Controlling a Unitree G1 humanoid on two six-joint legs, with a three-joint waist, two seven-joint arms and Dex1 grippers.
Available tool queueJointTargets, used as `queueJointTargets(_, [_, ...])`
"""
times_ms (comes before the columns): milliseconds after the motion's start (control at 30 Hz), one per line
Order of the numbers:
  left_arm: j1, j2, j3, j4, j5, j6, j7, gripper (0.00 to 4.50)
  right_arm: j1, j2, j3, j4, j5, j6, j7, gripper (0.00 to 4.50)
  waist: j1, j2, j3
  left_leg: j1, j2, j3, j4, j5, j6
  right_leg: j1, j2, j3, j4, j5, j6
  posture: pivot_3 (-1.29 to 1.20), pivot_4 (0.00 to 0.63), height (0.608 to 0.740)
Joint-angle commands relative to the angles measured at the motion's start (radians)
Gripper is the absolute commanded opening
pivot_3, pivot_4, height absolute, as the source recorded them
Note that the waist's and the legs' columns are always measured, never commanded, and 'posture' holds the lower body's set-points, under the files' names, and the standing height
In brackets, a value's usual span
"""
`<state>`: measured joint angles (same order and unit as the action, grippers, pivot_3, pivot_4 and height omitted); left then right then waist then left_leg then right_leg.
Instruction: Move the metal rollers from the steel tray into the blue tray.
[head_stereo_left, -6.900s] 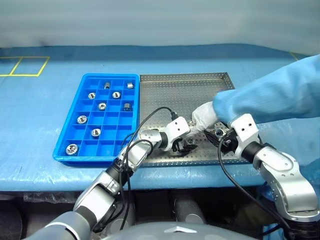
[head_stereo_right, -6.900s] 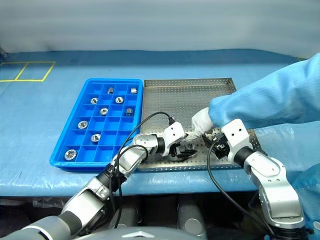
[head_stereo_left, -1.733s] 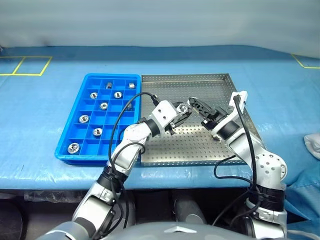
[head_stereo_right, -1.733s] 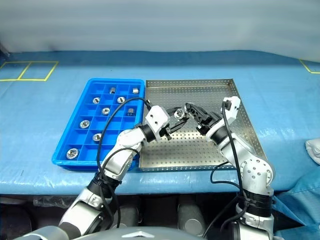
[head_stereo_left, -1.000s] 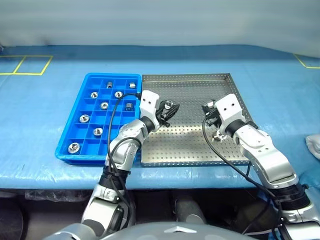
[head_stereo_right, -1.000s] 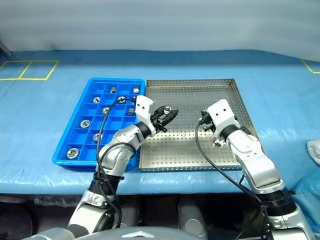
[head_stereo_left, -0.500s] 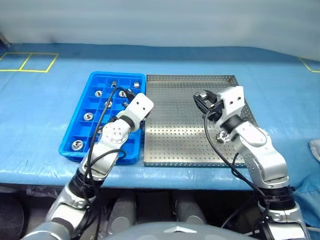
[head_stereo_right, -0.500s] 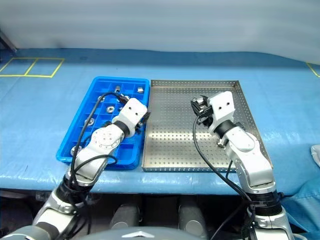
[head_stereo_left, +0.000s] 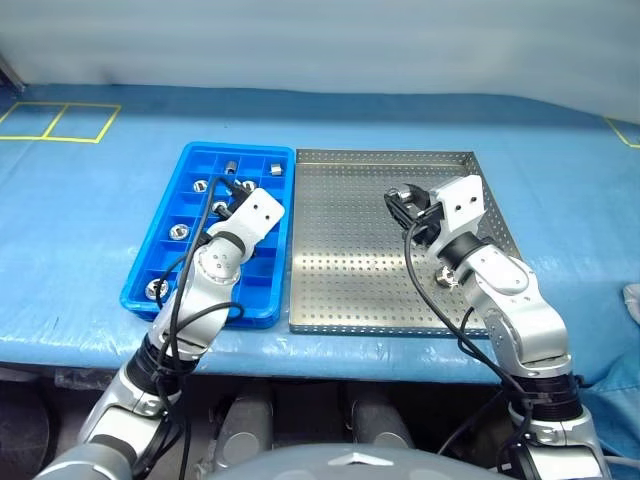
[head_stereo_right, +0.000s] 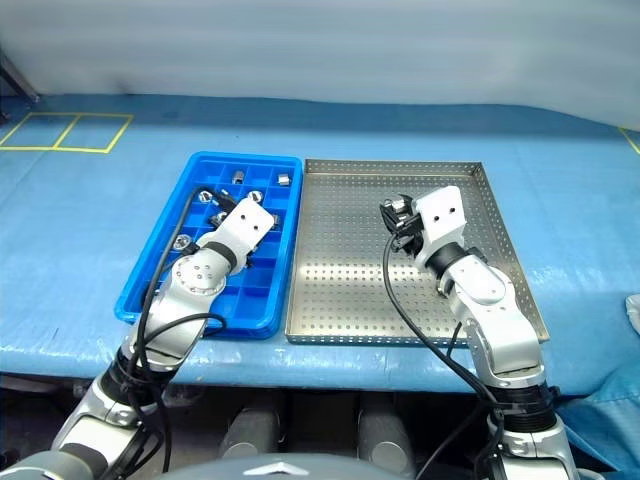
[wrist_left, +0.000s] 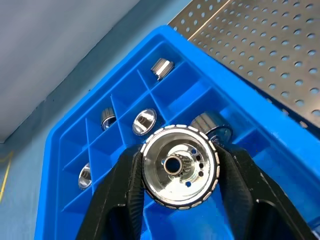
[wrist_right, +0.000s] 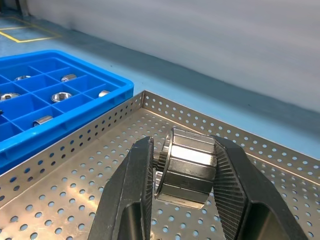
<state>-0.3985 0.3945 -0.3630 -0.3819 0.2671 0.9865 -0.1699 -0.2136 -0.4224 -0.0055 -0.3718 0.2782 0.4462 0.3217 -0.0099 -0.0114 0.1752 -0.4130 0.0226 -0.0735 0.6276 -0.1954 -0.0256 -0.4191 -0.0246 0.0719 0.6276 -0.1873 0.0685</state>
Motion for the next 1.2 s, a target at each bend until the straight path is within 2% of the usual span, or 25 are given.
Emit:
queueJointTargets(33, [0.006,0.003,0.030,-0.025,0.032,0.005,0.013,1.82,-0.014,0.007,-0.022,-0.029,-0.008,-0.013,-0.001,1.29,0.000,0.000,0.000,0.000,0.000,0.000,0.000,0.000,0.000,0.000,0.000,0.000,0.000,0.000,0.000,0.12,0.150,0.740])
queueJointTargets(500, [0.058,0.007,0.034,-0.012,0.057,0.024,0.003,1.82,-0.014,0.017,-0.029,-0.024,-0.026,-0.009,-0.003,1.29,0.000,0.000,0.000,0.000,0.000,0.000,0.000,0.000,0.000,0.000,0.000,0.000,0.000,0.000,0.000,0.12,0.150,0.740])
queueJointTargets(533, [0.062,0.006,0.032,-0.011,0.058,0.023,0.002,2.54,-0.014,0.017,-0.029,-0.027,-0.027,-0.007,-0.004,1.29,0.000,0.000,0.000,0.000,0.000,0.000,0.000,0.000,0.000,0.000,0.000,0.000,0.000,0.000,0.000,0.12,0.150,0.740])
queueJointTargets(733, [0.067,-0.022,0.045,-0.014,0.057,0.023,0.007,4.40,-0.007,0.020,-0.028,-0.038,-0.029,-0.001,0.000,1.29,0.001,0.000,0.000,0.001,0.000,0.000,0.000,0.000,0.000,0.001,0.000,0.000,0.000,0.000,0.000,0.12,0.150,0.740])
queueJointTargets(900, [0.060,-0.081,0.117,-0.063,0.009,-0.048,-0.002,4.48,-0.014,0.022,-0.024,-0.041,-0.012,0.008,0.018,1.29,0.005,0.000,0.000,0.001,0.000,0.000,0.001,0.000,0.000,0.002,-0.001,0.000,0.000,0.000,0.000,0.13,0.150,0.740])
queueJointTargets(1033, [0.089,-0.130,0.181,-0.215,-0.153,-0.122,-0.128,4.48,-0.042,0.027,-0.001,-0.061,0.044,0.050,0.075,1.29,0.002,0.000,0.000,0.000,0.000,0.000,0.000,0.000,0.000,0.001,-0.001,0.000,0.000,0.000,0.000,0.13,0.150,0.740])
queueJointTargets(1133, [0.149,-0.056,0.184,-0.343,-0.249,-0.121,-0.260,4.48,-0.076,0.019,0.050,-0.053,0.071,0.079,0.150,1.29,-0.004,0.000,0.000,0.001,0.000,0.001,-0.001,0.000,0.000,0.001,-0.001,0.000,0.000,0.000,-0.001,0.17,0.150,0.740])
queueJointTargets(1200, [0.200,0.013,0.204,-0.418,-0.261,-0.119,-0.293,4.48,-0.103,0.006,0.101,-0.032,0.065,0.087,0.206,1.29,-0.003,0.000,0.000,0.002,0.002,0.001,-0.001,0.000,0.000,0.001,0.000,-0.001,0.001,-0.001,-0.002,0.19,0.150,0.740])
